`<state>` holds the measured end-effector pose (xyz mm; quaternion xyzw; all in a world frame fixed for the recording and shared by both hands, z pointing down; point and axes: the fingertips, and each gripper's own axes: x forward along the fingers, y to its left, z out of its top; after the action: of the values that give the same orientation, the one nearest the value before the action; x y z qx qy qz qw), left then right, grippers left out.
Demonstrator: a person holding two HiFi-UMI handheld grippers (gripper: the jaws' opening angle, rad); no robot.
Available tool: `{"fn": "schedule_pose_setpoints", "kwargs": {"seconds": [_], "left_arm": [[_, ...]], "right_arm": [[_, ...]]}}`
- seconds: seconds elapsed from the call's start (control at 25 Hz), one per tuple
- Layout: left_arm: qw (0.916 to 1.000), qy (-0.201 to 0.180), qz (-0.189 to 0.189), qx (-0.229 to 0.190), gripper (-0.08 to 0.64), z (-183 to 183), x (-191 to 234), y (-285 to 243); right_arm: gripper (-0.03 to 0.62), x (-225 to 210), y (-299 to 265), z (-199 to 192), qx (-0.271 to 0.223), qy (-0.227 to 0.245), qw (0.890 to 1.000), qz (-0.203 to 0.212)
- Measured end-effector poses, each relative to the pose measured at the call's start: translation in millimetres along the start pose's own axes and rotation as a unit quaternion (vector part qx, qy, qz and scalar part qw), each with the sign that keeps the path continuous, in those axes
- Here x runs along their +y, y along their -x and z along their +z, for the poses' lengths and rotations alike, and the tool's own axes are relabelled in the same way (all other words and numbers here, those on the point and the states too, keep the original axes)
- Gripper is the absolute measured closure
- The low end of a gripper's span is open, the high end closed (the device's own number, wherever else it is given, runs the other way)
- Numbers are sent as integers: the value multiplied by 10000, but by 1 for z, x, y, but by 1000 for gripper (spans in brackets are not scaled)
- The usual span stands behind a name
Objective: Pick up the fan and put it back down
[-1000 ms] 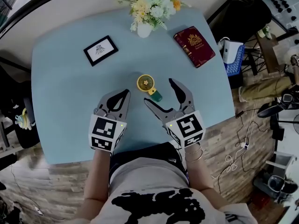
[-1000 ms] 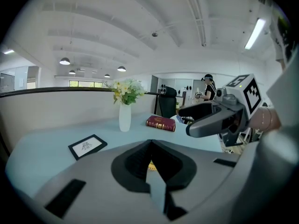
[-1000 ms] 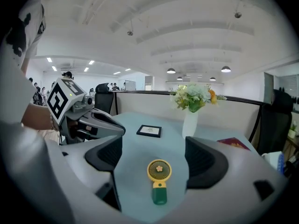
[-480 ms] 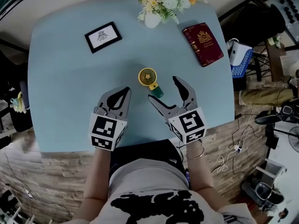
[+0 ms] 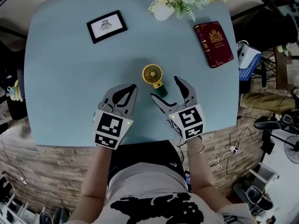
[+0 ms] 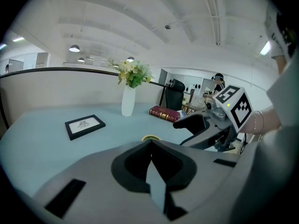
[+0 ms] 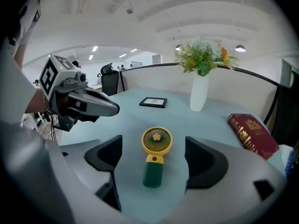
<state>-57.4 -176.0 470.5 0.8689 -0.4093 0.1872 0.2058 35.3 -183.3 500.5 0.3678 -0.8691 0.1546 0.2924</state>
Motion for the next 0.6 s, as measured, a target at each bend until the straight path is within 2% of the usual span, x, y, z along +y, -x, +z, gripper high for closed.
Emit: {"fn": "schedule_pose_setpoints", "kwargs": {"seconds": [0.32,0.6], "left_arm": [[9994,219,-48,272,548,-30,-4,-16],[9988,366,-8,339,548,-47,2,-24]], "right_arm": [[217,-8,-28,-28,470,71,9988,110],[225,-9,-50,-47,800,16,9966,203]]}}
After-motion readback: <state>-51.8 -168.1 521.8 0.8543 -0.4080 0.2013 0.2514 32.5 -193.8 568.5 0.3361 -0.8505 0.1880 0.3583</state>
